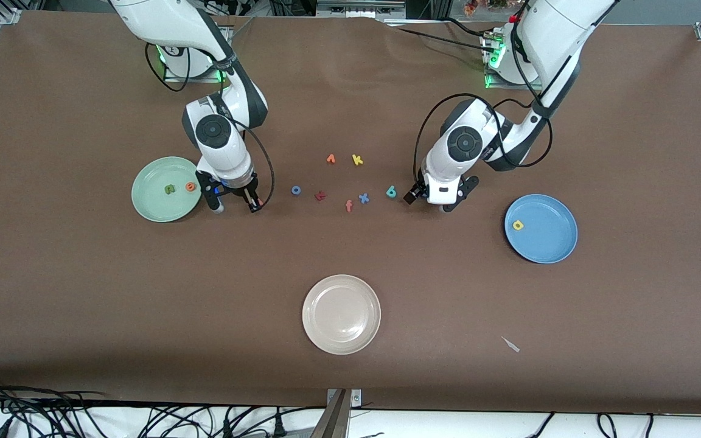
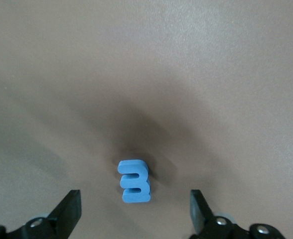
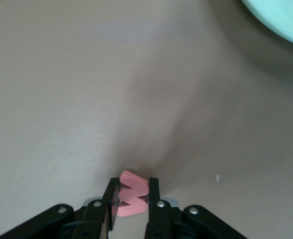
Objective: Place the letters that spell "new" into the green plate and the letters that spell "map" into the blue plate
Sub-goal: 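Place pink w on green plate while the left gripper lifts blue 3, then retract the right arm while the left gripper carries blue 3 to blue plate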
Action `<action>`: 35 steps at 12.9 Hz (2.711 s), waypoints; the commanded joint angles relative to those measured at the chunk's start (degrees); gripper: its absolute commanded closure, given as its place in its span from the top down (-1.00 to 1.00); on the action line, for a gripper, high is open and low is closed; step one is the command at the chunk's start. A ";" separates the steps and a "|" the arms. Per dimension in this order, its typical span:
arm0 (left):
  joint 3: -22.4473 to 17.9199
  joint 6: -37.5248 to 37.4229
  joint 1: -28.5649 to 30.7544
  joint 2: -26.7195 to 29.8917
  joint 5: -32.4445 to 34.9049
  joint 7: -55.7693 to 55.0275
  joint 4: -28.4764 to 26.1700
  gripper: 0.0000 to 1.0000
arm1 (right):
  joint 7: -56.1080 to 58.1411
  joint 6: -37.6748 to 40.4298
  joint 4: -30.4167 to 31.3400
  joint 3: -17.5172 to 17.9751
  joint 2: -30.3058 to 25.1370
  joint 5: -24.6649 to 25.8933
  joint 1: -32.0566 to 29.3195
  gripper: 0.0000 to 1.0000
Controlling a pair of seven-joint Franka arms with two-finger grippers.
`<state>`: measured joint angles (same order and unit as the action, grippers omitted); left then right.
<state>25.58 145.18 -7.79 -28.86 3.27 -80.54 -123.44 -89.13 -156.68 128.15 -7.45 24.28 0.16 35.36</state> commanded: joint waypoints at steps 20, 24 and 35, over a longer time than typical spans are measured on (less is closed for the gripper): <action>-0.53 0.37 -1.44 -1.99 10.53 -13.85 0.04 0.06 | 66.89 13.22 3.35 -26.65 -10.92 -0.42 -0.29 1.00; -0.53 0.37 -1.17 -2.25 10.53 -13.86 0.04 -0.22 | 77.33 39.46 -15.94 -26.56 -10.23 -1.39 -0.47 1.00; -0.53 -9.78 -0.21 -1.64 10.53 -10.53 5.64 -0.92 | 83.94 61.23 -43.75 -25.42 -9.87 -9.22 -0.03 1.00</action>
<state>25.19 141.82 -8.70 -29.76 11.63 -92.71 -121.97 -6.60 -97.45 89.31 -32.29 13.18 -7.97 36.15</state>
